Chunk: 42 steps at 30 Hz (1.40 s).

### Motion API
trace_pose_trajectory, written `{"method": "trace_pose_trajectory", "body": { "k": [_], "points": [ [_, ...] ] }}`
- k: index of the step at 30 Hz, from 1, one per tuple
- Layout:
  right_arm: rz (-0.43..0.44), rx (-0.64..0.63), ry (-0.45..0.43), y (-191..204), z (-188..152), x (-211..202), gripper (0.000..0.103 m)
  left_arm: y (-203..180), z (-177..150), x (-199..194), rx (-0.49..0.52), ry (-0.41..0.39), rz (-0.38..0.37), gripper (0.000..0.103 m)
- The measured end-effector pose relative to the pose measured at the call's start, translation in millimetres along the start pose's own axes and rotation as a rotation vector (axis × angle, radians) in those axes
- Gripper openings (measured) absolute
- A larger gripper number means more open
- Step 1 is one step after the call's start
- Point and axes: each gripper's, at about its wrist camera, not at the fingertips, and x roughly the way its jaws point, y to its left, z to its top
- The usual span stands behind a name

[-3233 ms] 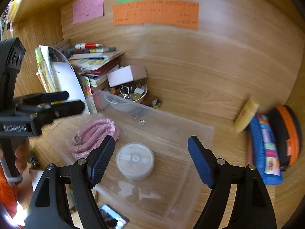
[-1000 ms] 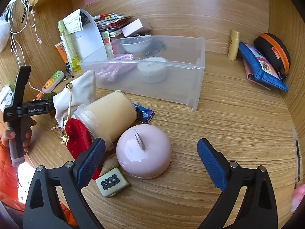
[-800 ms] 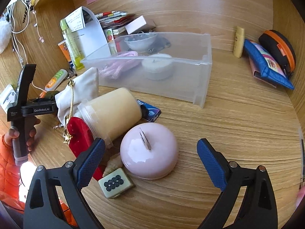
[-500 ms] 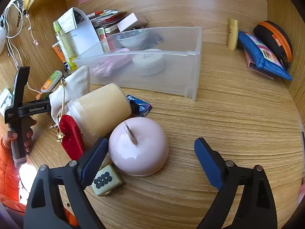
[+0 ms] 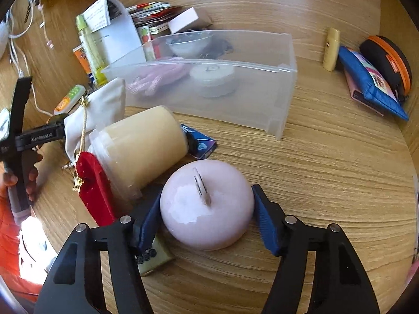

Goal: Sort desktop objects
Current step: 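Grasp the green spray bottle with left gripper while right grasps pink round box, then carry the green spray bottle and pink round box over the clear box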

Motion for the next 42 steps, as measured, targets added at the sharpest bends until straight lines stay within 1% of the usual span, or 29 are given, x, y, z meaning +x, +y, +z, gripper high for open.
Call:
{"method": "trace_pose_trajectory", "body": {
  "k": [3, 9, 13, 16, 21, 23, 25, 27, 32, 36, 42],
  "points": [
    [0.01, 0.036, -0.017, -8.4, 1.1, -5.1, 0.061, -0.1, -1.5, -3.5, -0.004, -0.016, 0.004, 0.096],
    [-0.018, 0.066, -0.067, -20.6, 10.2, -23.2, 0.061, -1.2, -5.2, -9.8, -0.012, -0.027, -0.024, 0.096],
    [-0.026, 0.077, -0.097, -28.4, 21.8, -38.1, 0.061, -1.9, -4.4, -24.0, -0.037, -0.052, -0.051, 0.096],
    [-0.021, 0.091, -0.127, -33.7, 29.7, -48.3, 0.061, -7.3, -0.5, -38.3, -0.028, -0.081, -0.08, 0.096],
    [-0.033, 0.077, -0.184, -35.1, 44.7, -65.2, 0.061, -25.5, 12.7, -59.2, 0.026, -0.136, -0.149, 0.096],
    [-0.045, 0.064, -0.207, -33.2, 49.9, -70.7, 0.061, -31.8, 18.3, -62.4, 0.037, -0.156, -0.154, 0.096],
    [-0.034, 0.06, -0.227, -32.2, 55.0, -75.0, 0.061, -37.6, 24.9, -64.7, 0.04, -0.17, -0.166, 0.096],
    [-0.019, 0.053, -0.24, -30.4, 61.1, -76.9, 0.061, -42.8, 33.6, -64.3, 0.04, -0.177, -0.197, 0.096],
    [-0.008, 0.018, -0.254, -23.4, 78.0, -73.6, 0.061, -57.5, 53.4, -65.3, 0.069, -0.203, -0.213, 0.096],
    [0.005, -0.009, -0.265, -19.5, 94.8, -67.9, 0.061, -68.5, 67.4, -61.7, 0.093, -0.205, -0.243, 0.096],
    [0.013, -0.038, -0.262, -16.7, 120.9, -54.8, 0.061, -83.0, 89.5, -51.6, 0.127, -0.197, -0.253, 0.096]
  ]
}}
